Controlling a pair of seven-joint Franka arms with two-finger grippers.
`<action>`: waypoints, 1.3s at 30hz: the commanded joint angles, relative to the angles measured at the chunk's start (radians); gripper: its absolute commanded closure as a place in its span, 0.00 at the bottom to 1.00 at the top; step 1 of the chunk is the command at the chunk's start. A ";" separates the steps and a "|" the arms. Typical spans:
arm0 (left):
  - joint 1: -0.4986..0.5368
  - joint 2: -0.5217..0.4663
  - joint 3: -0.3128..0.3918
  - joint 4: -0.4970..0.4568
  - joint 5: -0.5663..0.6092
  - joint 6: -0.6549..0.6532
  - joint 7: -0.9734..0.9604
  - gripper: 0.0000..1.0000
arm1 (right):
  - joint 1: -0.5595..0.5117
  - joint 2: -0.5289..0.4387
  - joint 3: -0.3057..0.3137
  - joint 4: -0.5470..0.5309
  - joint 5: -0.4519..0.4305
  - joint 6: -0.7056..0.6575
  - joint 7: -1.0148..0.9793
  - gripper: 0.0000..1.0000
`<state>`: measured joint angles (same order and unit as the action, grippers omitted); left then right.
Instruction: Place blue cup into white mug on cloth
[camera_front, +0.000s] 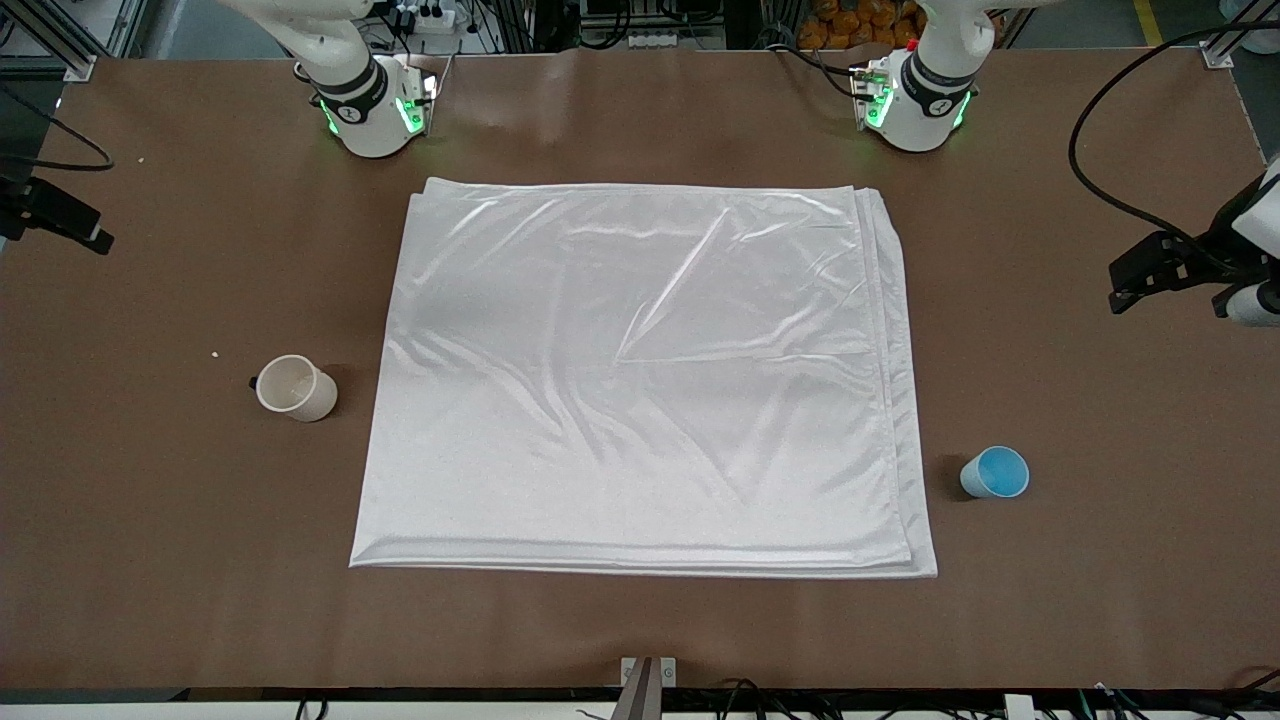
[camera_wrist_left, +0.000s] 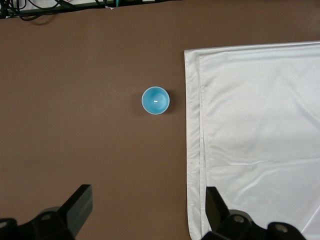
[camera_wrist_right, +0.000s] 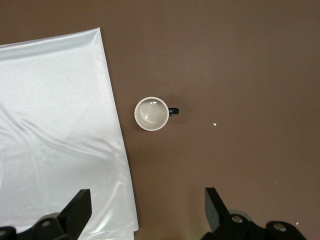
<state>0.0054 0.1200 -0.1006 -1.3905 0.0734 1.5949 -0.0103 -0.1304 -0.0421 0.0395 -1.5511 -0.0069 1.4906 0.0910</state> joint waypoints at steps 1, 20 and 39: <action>0.004 -0.010 -0.002 -0.002 -0.021 -0.013 0.000 0.00 | 0.002 0.001 0.002 -0.003 -0.008 0.013 -0.008 0.00; 0.005 0.006 -0.007 -0.019 -0.017 -0.012 0.000 0.00 | 0.008 0.018 0.002 -0.053 -0.010 0.049 -0.117 0.00; 0.015 0.061 -0.001 -0.021 -0.006 -0.012 0.012 0.00 | -0.018 0.025 -0.003 -0.256 -0.012 0.255 -0.533 0.00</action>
<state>0.0147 0.1577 -0.1000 -1.4243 0.0734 1.5925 -0.0097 -0.1268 -0.0004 0.0309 -1.7366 -0.0094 1.7025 -0.3195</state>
